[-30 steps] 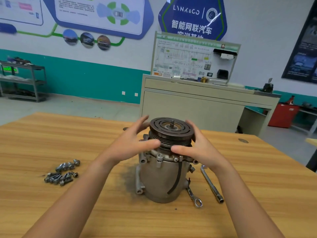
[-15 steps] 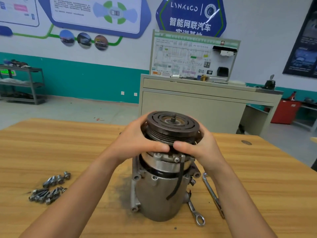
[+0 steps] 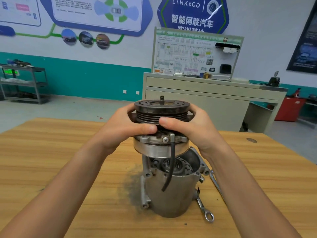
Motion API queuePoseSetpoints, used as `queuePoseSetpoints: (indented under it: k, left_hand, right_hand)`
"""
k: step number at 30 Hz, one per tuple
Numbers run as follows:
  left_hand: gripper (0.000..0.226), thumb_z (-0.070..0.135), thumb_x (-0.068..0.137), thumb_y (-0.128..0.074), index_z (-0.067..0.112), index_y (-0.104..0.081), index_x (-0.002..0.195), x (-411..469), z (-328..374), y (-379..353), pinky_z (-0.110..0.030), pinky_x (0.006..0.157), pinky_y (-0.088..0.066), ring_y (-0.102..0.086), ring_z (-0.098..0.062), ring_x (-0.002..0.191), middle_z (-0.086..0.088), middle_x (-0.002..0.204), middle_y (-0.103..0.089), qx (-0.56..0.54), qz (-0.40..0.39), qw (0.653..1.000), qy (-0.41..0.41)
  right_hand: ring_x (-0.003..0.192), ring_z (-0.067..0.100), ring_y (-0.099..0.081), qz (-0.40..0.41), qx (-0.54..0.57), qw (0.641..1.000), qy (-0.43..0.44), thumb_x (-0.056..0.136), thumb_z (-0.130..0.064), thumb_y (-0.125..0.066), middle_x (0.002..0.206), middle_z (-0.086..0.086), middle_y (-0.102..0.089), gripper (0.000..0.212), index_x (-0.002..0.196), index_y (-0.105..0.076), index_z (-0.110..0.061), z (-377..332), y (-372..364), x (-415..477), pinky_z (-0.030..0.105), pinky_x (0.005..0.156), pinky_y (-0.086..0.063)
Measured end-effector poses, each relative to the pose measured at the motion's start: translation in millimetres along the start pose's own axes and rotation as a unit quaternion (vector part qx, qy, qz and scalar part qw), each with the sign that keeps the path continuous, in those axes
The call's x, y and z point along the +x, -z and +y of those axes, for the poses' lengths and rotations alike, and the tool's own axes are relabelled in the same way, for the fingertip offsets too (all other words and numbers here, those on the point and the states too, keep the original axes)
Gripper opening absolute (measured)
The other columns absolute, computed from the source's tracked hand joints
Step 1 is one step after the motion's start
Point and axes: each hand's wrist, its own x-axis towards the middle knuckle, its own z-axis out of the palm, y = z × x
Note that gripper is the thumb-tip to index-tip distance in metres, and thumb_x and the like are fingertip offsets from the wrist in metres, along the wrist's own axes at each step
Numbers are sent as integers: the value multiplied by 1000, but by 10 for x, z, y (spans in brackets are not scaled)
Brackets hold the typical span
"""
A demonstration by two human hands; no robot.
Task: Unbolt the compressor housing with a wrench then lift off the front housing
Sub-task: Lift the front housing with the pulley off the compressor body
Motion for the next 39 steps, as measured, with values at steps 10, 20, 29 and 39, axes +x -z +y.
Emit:
queuePoseSetpoints:
  k: [10, 20, 29, 39]
  left_hand:
    - [107, 59, 26, -89, 7, -59, 115, -1028, -25, 677, -42, 85, -48, -65, -29, 102, -12, 110, -68, 11, -16, 997, 80]
    - [108, 51, 17, -92, 2, -62, 109, -1516, -591, 695, -28, 80, -50, -65, -27, 99, -16, 104, -70, -64, 3, 977, 206]
    - [96, 53, 33, -79, 36, -52, 123, -1382, -587, 905, -21, 81, -46, -55, -1, 104, 15, 114, -60, 67, 29, 972, 223]
    - [74, 60, 25, -81, 32, -64, 91, -1089, -649, 1057, -19, 72, -41, -62, 1, 86, 23, 82, -70, 69, 26, 960, 270]
  right_hand:
    - [87, 3, -67, -7, 71, 994, -81, 41, -42, -87, 94, -13, -70, 67, 101, -62, -28, 68, -1042, -640, 32, 82, -55]
    - [72, -3, -66, -32, 81, 980, -180, 62, -25, -85, 75, -19, -71, 28, 81, -64, -25, 531, -1401, -942, 8, 56, -46]
    - [101, 9, -60, -88, -47, 976, -195, 57, -56, -77, 108, -9, -66, 68, 113, -59, -24, 583, -1467, -671, 35, 92, -48]
    - [106, 13, -57, -115, -97, 962, -226, 70, -59, -67, 116, -4, -63, 56, 114, -61, -25, 579, -1512, -277, 29, 86, -47]
